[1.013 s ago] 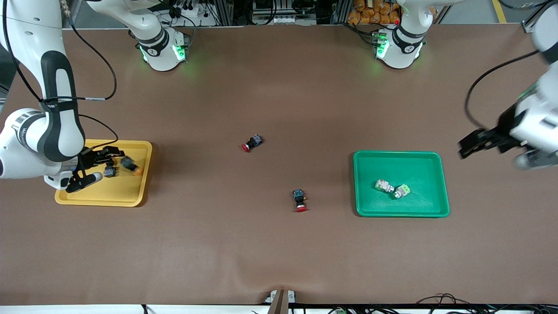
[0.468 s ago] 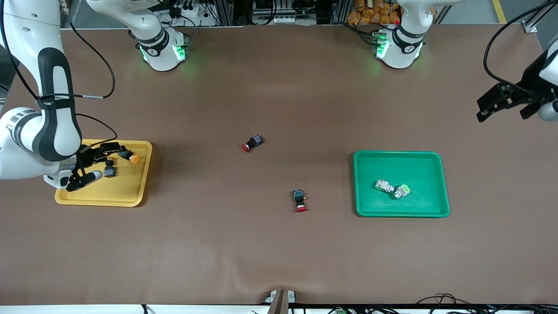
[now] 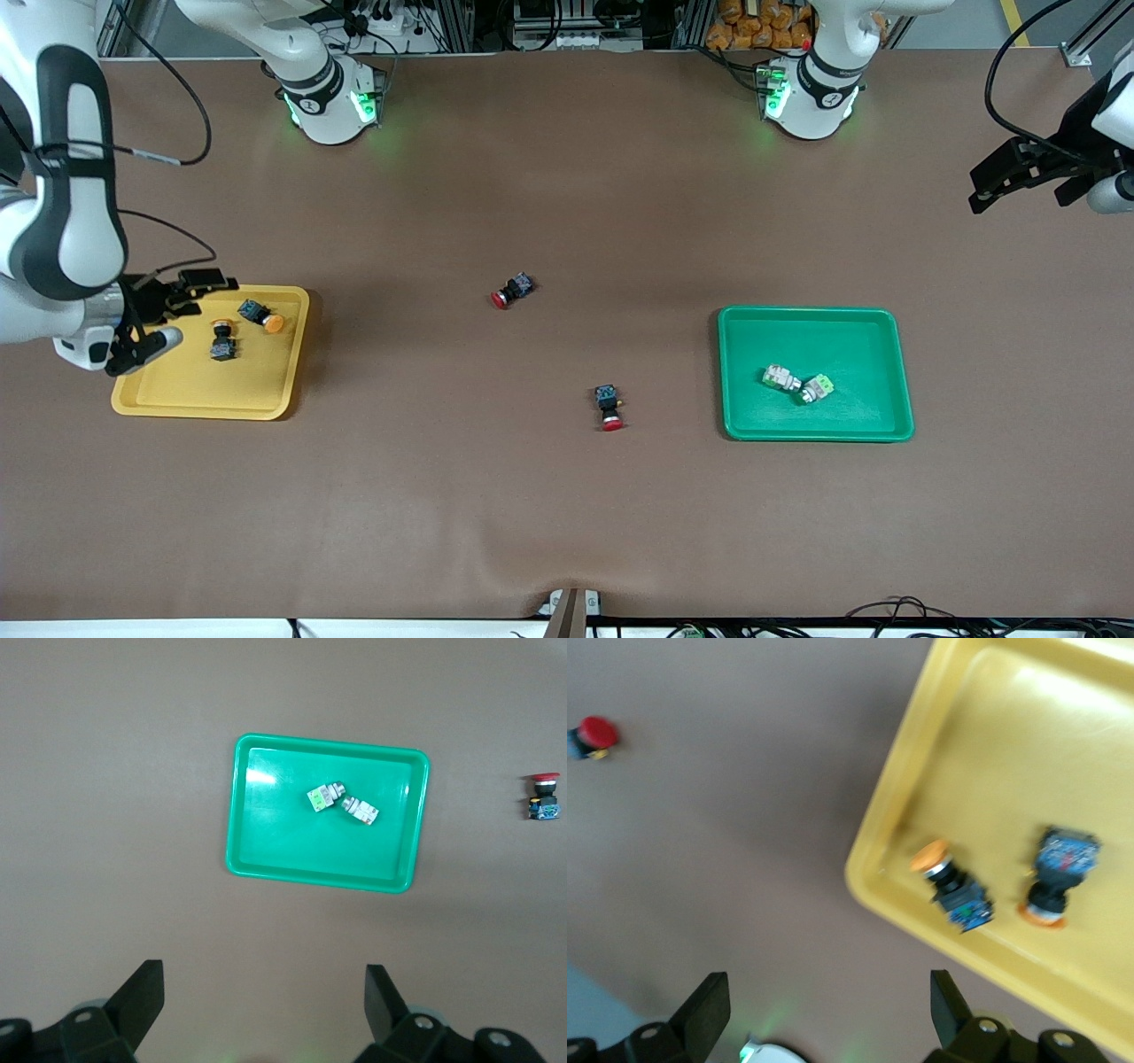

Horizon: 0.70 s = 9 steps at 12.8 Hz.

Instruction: Place green and yellow buttons in trays

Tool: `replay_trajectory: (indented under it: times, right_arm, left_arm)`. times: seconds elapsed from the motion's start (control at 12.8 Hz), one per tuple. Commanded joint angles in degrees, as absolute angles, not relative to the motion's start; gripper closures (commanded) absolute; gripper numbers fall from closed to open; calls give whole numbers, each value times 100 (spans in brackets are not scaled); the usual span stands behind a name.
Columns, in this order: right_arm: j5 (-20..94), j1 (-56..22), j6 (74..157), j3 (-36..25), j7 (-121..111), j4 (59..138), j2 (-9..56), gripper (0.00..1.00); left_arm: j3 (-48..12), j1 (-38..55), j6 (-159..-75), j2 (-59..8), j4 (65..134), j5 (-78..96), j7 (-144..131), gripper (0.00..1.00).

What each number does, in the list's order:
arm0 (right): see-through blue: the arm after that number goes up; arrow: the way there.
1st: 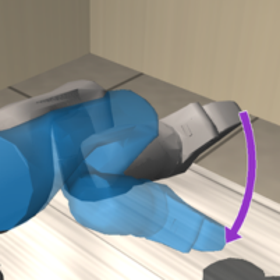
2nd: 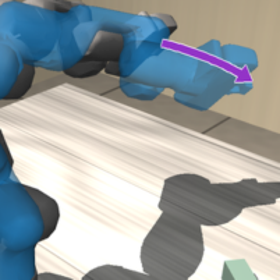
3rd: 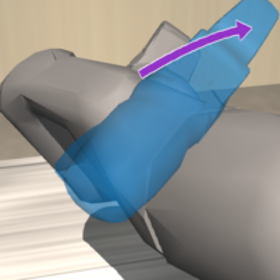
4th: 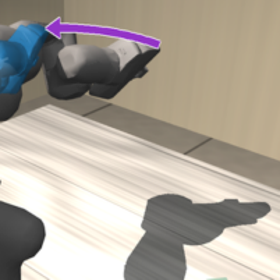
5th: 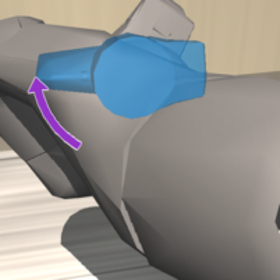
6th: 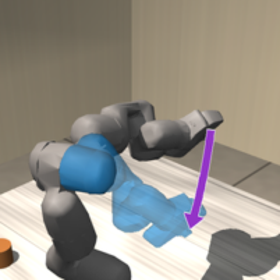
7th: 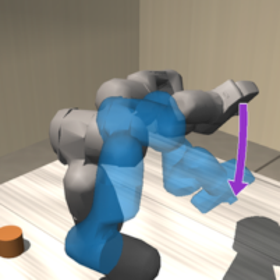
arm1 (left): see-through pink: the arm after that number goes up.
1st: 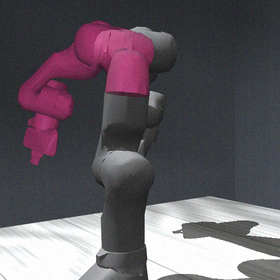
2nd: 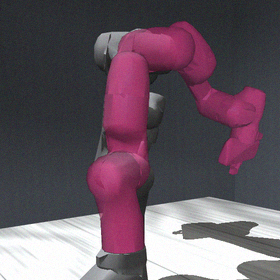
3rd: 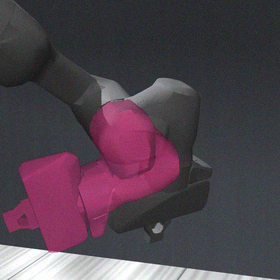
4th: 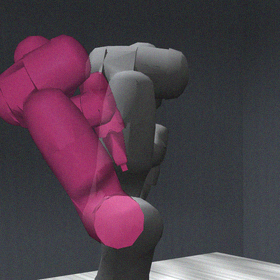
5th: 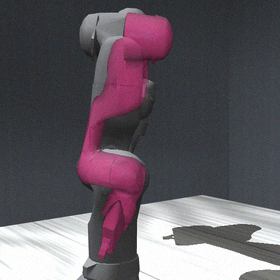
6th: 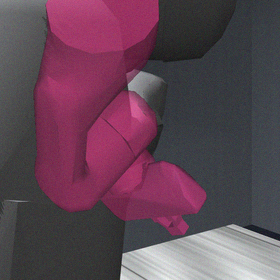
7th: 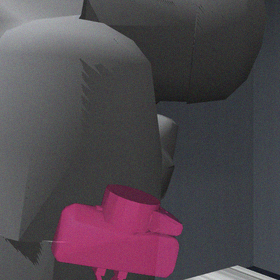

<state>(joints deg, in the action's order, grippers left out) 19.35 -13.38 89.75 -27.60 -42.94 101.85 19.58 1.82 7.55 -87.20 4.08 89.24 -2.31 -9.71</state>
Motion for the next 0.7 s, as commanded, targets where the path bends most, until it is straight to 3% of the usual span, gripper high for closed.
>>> replay_trajectory:
  times: [0.0, 0.31, 0.62]
  right_arm:
    - [1837, -1310, 8519, -2550, -3861, 10275, 1539, 0]
    - [1732, -942, 8271, -1541, -2289, 10283, 819, 0]
    - [872, -599, 8009, -540, -137, 10301, -384, 0]
  left_arm:
    - [255, 826, -8623, 510, 9026, -141, -896, 0]
    - [246, 826, -8341, 562, 9009, -132, -923, 0]
    - [193, 817, -8376, 519, 9018, -220, -1011, 0]
